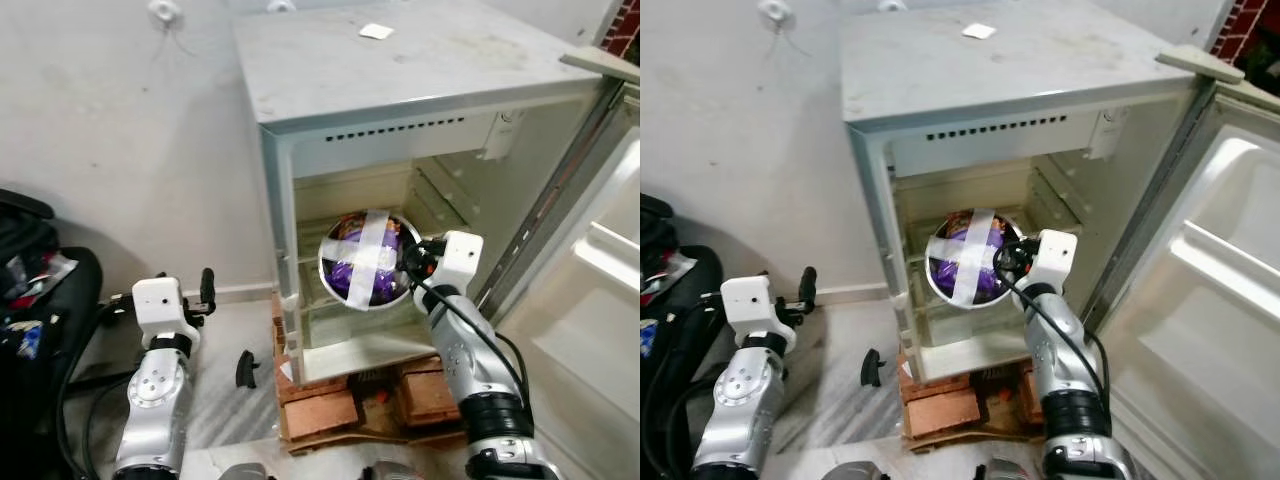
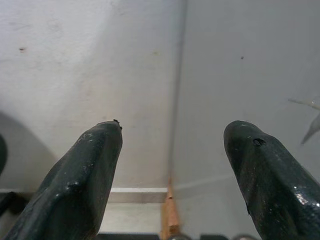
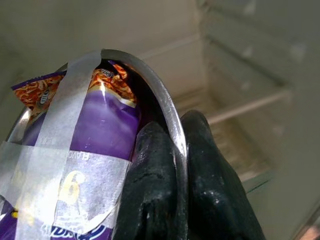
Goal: Restocking fridge
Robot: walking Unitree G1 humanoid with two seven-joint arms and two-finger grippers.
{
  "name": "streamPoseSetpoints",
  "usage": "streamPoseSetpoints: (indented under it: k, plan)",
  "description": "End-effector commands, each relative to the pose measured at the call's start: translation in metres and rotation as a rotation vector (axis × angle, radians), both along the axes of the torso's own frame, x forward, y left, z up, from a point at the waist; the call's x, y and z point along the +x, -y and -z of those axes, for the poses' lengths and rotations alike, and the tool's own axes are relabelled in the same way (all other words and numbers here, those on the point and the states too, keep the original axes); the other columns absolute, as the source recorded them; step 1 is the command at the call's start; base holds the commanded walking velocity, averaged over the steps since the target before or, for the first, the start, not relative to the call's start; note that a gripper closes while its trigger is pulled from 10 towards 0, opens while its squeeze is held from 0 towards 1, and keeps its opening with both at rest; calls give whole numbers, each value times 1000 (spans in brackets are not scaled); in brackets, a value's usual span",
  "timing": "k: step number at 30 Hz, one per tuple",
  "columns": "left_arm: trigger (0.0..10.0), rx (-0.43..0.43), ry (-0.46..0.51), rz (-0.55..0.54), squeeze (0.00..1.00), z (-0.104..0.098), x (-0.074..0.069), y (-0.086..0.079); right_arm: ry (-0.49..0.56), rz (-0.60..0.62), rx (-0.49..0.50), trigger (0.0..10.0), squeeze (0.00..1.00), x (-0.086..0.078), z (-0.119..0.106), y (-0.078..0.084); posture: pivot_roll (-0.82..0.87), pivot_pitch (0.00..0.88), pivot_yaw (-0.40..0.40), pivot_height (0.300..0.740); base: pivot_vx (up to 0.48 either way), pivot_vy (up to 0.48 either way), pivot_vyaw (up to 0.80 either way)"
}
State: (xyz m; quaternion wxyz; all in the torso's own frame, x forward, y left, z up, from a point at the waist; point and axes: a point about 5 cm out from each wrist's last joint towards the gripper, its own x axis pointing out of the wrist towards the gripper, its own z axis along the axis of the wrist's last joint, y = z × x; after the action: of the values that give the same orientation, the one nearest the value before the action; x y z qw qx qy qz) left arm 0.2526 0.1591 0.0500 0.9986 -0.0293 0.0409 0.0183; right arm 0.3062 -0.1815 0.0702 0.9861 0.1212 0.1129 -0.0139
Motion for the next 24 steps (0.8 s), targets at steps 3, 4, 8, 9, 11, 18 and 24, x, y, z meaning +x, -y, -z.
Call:
streamPoseSetpoints:
  k: [3,4,8,9,11,18,24]
  plan:
    - [10000,55,-14,-58,0,1,-2,-16,41,-16,22,10000,0,8,-9,-10,116,0,5,740,0,0,0]
    - [10000,51,-16,-59,0,2,-3,-15,45,-12,23,10000,0,12,-11,-10,122,0,2,740,0,0,0]
    - [10000,55,-21,-59,0,1,-3,-12,54,-10,27,10000,0,22,-14,-12,133,0,2,740,0,0,0]
    - [10000,60,-24,-59,0,2,-4,-12,56,-9,27,10000,0,24,-15,-13,139,0,2,740,0,0,0]
    - [10000,65,-25,-59,0,1,-4,-12,62,-7,22,10000,0,29,-17,-14,146,0,2,740,0,0,0]
    - [10000,69,-25,-70,0,2,-6,-16,74,7,-22,10000,0,39,-22,-10,154,0,-6,740,0,0,193]
    - [10000,75,-27,-67,0,2,-6,-15,55,59,-36,10000,0,39,-16,0,153,0,-4,740,0,0,800]
